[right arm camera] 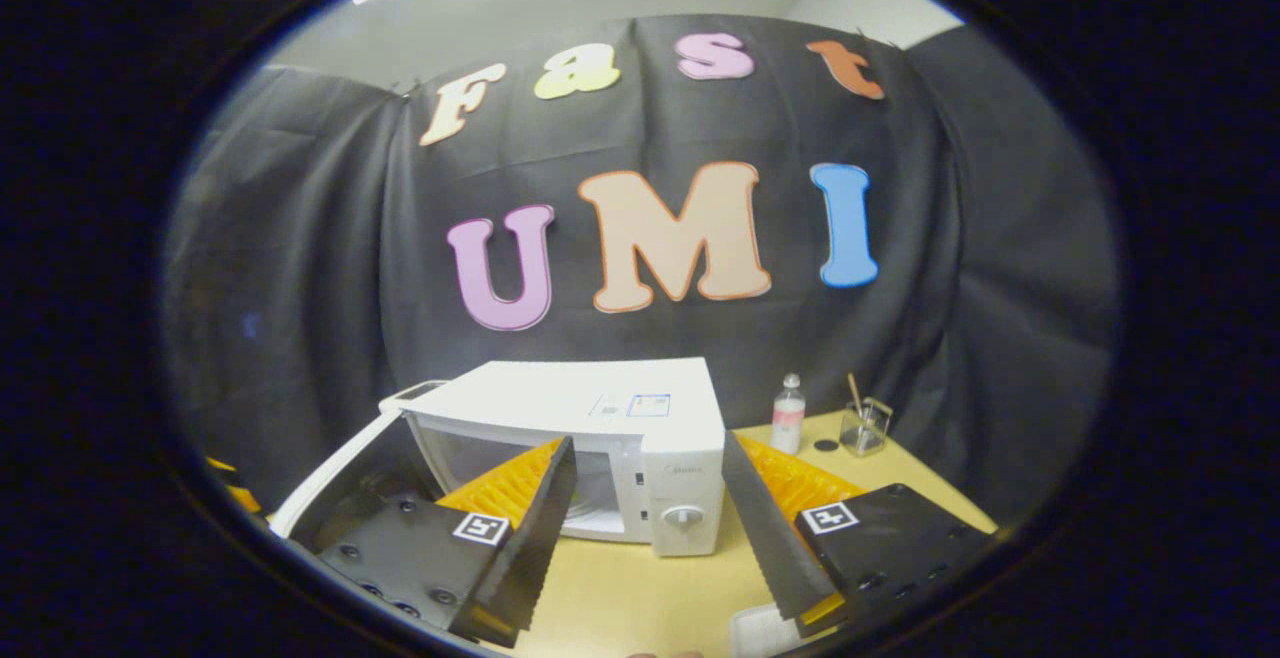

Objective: Open the microwave oven with the left hand, put the food in, and close the microwave oven.

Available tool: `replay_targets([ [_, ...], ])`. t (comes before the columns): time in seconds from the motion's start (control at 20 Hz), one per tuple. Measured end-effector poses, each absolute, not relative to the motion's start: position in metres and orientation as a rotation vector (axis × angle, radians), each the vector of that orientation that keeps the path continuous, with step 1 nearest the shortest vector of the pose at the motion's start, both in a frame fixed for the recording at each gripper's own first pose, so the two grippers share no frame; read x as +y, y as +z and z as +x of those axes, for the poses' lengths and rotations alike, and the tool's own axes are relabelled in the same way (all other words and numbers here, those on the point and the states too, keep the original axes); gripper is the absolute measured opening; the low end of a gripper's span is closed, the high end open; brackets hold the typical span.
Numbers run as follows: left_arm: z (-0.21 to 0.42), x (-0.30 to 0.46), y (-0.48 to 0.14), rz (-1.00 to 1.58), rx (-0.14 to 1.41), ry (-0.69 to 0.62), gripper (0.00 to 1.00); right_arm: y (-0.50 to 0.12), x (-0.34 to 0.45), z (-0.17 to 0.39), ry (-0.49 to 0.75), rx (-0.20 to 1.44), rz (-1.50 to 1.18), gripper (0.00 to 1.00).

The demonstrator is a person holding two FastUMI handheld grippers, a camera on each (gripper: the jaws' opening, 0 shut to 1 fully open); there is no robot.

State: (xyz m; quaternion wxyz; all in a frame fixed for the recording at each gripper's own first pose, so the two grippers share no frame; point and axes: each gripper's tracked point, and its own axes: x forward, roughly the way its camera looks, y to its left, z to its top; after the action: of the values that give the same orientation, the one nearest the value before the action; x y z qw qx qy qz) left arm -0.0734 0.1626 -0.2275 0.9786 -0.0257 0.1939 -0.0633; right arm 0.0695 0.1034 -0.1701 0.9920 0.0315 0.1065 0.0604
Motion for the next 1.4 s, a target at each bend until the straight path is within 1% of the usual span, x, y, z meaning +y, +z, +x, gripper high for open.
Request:
replay_targets([
  [0.05, -0.071, 0.164, -0.230, -0.044, 0.396, -0.121, 0.63, -0.167, 0.101, 0.067, 0.119, 0.203, 0.028, 0.80],
  [0.2, -0.070, 0.153, -0.244, -0.026, 0.423, -0.143, 0.01, -0.152, 0.097, 0.059, 0.124, 0.152, -0.023, 0.80],
  [0.3, -0.067, 0.145, -0.249, -0.039, 0.439, -0.145, 0.01, -0.152, 0.096, 0.059, 0.153, 0.153, -0.075, 0.85],
  [0.4, -0.069, 0.141, -0.264, -0.043, 0.502, -0.120, 0.01, -0.151, 0.095, 0.062, 0.171, 0.153, -0.092, 0.97],
  [0.45, -0.067, 0.139, -0.266, -0.039, 0.507, -0.105, 0.01, -0.147, 0.093, 0.063, 0.177, 0.142, -0.085, 0.97],
  [0.5, -0.065, 0.134, -0.264, -0.041, 0.505, -0.099, 0.03, -0.142, 0.091, 0.065, 0.180, 0.129, -0.074, 0.97],
  [0.55, -0.064, 0.129, -0.261, -0.046, 0.505, -0.096, 0.01, -0.139, 0.087, 0.066, 0.179, 0.126, -0.063, 0.97],
  [0.7, -0.060, 0.117, -0.266, -0.052, 0.524, -0.079, 0.01, -0.131, 0.074, 0.070, 0.181, 0.117, -0.030, 0.98],
  [0.85, -0.059, 0.111, -0.270, -0.051, 0.544, -0.054, 0.01, -0.130, 0.059, 0.077, 0.174, 0.118, -0.030, 0.96],
  [1.1, -0.051, 0.097, -0.271, -0.024, 0.558, -0.015, 0.01, -0.131, 0.045, 0.082, 0.206, 0.122, 0.004, 0.98],
  [1.15, -0.050, 0.091, -0.272, -0.029, 0.556, -0.011, 0.01, -0.132, 0.042, 0.081, 0.213, 0.128, 0.006, 0.96],
  [1.4, -0.040, 0.063, -0.270, -0.019, 0.543, -0.013, 0.01, -0.126, 0.031, 0.081, 0.233, 0.122, 0.017, 0.97],
])
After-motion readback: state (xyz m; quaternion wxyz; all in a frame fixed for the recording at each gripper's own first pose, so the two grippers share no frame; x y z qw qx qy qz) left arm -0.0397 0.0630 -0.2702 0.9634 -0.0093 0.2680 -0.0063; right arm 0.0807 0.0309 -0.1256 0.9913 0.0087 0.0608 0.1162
